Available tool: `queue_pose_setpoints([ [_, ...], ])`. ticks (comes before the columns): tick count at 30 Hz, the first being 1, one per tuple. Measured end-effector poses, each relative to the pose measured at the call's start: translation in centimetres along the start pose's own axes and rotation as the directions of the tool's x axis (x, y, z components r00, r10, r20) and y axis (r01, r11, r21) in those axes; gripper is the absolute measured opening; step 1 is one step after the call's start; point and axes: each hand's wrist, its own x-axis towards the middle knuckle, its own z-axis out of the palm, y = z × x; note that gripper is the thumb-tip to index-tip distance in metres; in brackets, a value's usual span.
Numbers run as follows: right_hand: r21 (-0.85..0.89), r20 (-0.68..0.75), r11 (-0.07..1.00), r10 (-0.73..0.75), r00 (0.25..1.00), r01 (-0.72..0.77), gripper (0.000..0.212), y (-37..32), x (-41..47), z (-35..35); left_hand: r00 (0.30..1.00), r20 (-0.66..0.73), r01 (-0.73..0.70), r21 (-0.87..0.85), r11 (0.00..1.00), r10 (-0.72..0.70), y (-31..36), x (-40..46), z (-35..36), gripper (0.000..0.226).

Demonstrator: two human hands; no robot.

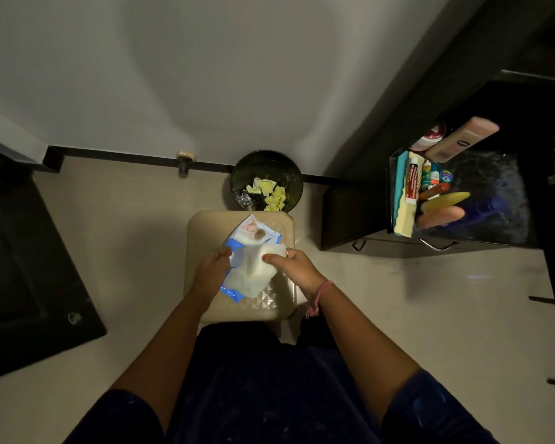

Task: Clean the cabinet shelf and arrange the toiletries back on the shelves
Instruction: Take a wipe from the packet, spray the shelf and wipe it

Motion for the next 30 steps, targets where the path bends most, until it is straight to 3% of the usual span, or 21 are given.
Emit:
queue_pose_setpoints([
  [3, 0.098, 0.017, 0.994, -0.049, 0.999, 0.047, 0.013, -1.2, -1.3, -0.8, 0.982, 0.19, 0.029, -0.079, 0.996, -0.013, 1.2, -0.8, 0.1, 0.019],
  [7, 0.173, -0.009, 0.981, -0.087, 0.996, 0.087, 0.023, -2.2, -2.9, -2.1, 0.922, 0.386, 0.061, -0.195, 0.979, 0.02, 2.6, -1.8, 1.1, 0.037],
  [11, 0.186, -0.045, 0.974, -0.121, 0.992, 0.127, 0.023, -2.9, -5.0, -4.0, 0.945, 0.314, -0.02, -0.238, 0.971, 0.096, 4.6, -3.4, 2.9, 0.03],
  [16, 0.23, -0.103, 0.964, -0.112, 0.988, 0.133, 0.024, -2.4, -7.7, -7.8, 0.956, 0.249, -0.137, -0.097, 0.986, 0.157, 6.9, -5.5, 6.0, 0.025],
  [20, 0.307, -0.151, 0.939, -0.111, 0.982, 0.153, 0.021, -1.1, -10.3, -11.7, 0.942, 0.296, -0.15, -0.045, 0.988, 0.156, 8.0, -7.2, 10.1, 0.028],
  [24, 0.458, -0.131, 0.872, -0.13, 0.983, 0.176, 0.037, 0.4, -12.7, -16.5, 0.926, 0.352, -0.161, 0.032, 0.986, 0.14, 8.8, -9.0, 15.2, 0.032],
  [30, 0.482, -0.069, 0.855, -0.179, 0.982, 0.189, 0.044, 1.5, -17.9, -25.7, 0.877, 0.455, -0.21, 0.071, 0.975, 0.156, 9.7, -13.2, 24.9, 0.015],
])
